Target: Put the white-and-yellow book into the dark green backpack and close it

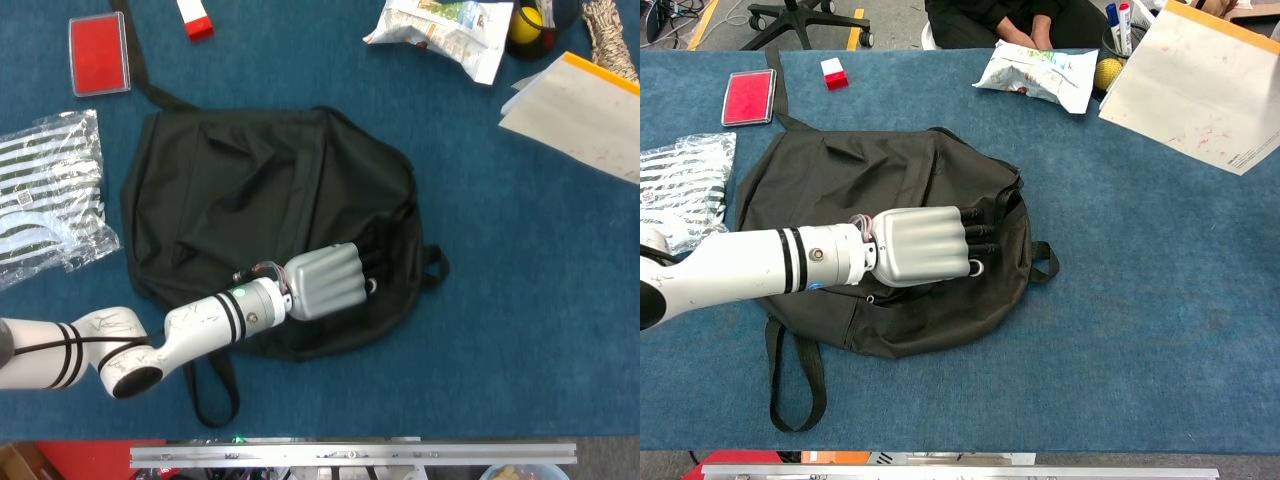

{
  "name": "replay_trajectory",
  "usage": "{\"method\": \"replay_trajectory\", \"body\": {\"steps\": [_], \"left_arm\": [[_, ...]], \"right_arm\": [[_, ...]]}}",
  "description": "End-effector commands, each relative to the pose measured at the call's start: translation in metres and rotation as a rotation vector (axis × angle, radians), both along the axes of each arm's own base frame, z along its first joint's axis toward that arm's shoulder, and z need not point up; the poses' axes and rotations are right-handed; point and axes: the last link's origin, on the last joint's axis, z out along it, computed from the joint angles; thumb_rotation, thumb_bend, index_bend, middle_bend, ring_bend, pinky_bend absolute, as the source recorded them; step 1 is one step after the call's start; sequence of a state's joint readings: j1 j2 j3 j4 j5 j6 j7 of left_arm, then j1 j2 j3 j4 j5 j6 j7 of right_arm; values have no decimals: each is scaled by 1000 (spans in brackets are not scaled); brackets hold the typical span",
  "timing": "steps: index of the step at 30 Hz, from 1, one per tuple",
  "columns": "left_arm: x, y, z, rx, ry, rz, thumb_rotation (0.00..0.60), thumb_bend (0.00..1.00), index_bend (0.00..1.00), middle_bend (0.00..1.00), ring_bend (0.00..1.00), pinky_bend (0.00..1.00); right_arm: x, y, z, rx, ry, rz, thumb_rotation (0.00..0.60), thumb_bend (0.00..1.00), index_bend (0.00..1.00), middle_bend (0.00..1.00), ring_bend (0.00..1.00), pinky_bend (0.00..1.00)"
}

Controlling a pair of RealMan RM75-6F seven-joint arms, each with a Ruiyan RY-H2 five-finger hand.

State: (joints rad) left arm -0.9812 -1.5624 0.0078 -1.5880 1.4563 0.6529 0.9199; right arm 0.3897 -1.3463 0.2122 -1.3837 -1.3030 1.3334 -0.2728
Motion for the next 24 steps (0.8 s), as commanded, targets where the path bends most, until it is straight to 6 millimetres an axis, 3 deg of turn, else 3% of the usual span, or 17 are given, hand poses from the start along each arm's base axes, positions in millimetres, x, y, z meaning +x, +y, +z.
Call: {"method": "replay_trajectory", "body": {"steps": [1,5,11,13,16,24], "left_arm": [[-3,4,3,33,-9,7,600,215,360,160,100,132],[-5,7,9,56,-29,16,600,215,409,233,177,165],[-12,14,16,89,-69,34,600,225,487,339,315,354],[-15,18,18,100,-82,47,600,236,510,377,366,462],[-20,22,21,111,-94,72,600,259,536,402,389,560],[-32,32,27,123,-117,141,600,325,618,511,491,684]], "right_arm": [[0,0,-1,2,-2,1,600,568,766,608,551,627],[1,0,-1,2,-7,3,600,568,767,608,551,627],[2,1,-2,5,-15,3,600,567,770,608,551,627],[3,2,-2,6,-18,6,600,567,772,608,552,627],[5,3,-2,9,-22,12,600,567,773,608,552,627],[10,5,-3,17,-29,28,600,567,775,610,555,627]]}}
